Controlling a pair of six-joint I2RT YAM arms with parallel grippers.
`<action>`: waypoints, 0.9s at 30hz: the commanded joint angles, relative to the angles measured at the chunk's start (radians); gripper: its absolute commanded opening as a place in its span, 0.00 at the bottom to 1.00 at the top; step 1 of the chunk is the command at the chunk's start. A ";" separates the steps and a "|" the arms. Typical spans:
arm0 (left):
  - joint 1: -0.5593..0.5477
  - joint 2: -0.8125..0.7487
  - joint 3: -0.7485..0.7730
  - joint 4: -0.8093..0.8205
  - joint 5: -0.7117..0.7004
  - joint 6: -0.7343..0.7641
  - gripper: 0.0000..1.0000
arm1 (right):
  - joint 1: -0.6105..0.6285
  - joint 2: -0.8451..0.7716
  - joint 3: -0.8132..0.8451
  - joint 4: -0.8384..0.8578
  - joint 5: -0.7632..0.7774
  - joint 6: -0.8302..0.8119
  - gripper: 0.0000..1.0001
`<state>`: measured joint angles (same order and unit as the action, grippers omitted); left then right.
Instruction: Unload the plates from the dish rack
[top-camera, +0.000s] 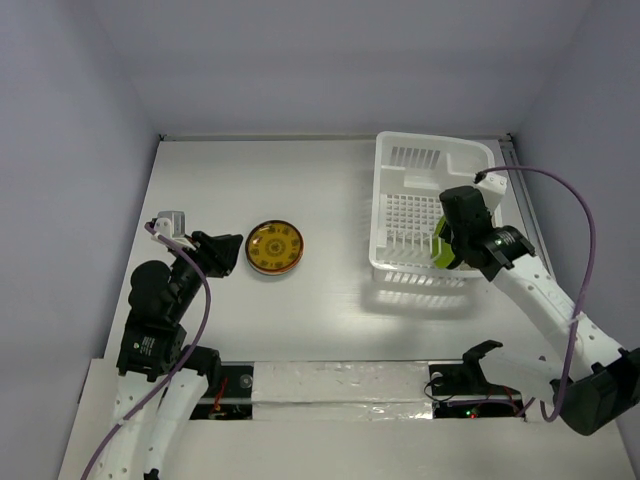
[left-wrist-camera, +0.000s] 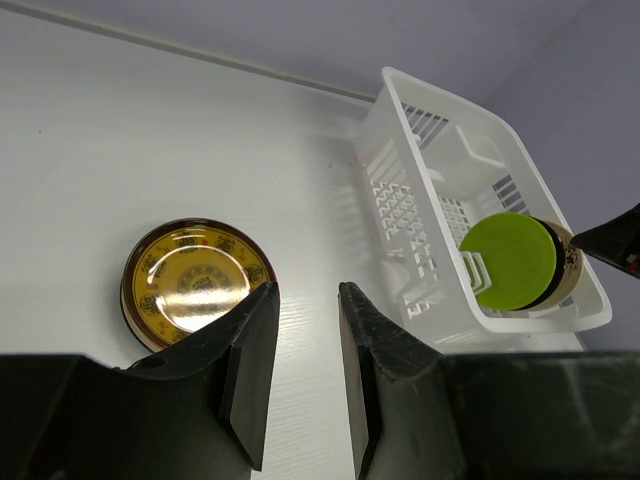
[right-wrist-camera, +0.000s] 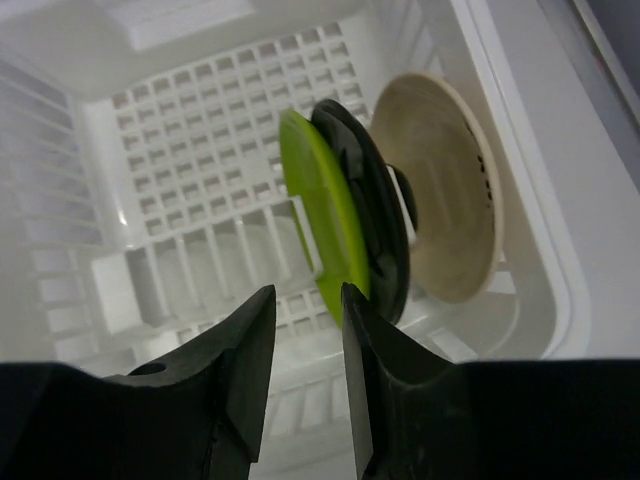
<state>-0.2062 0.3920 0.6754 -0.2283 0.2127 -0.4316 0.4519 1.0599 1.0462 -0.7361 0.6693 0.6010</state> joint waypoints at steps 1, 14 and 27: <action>0.005 -0.004 0.006 0.046 0.016 0.001 0.28 | -0.044 0.044 0.026 -0.077 0.001 -0.046 0.38; 0.005 -0.012 0.007 0.044 0.010 -0.001 0.28 | -0.173 0.258 0.072 0.017 -0.071 -0.173 0.22; 0.005 -0.013 0.006 0.046 0.010 -0.002 0.28 | -0.101 0.213 0.127 -0.088 0.019 -0.242 0.00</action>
<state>-0.2062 0.3885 0.6754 -0.2287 0.2138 -0.4316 0.3046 1.3205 1.0939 -0.7971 0.6250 0.3683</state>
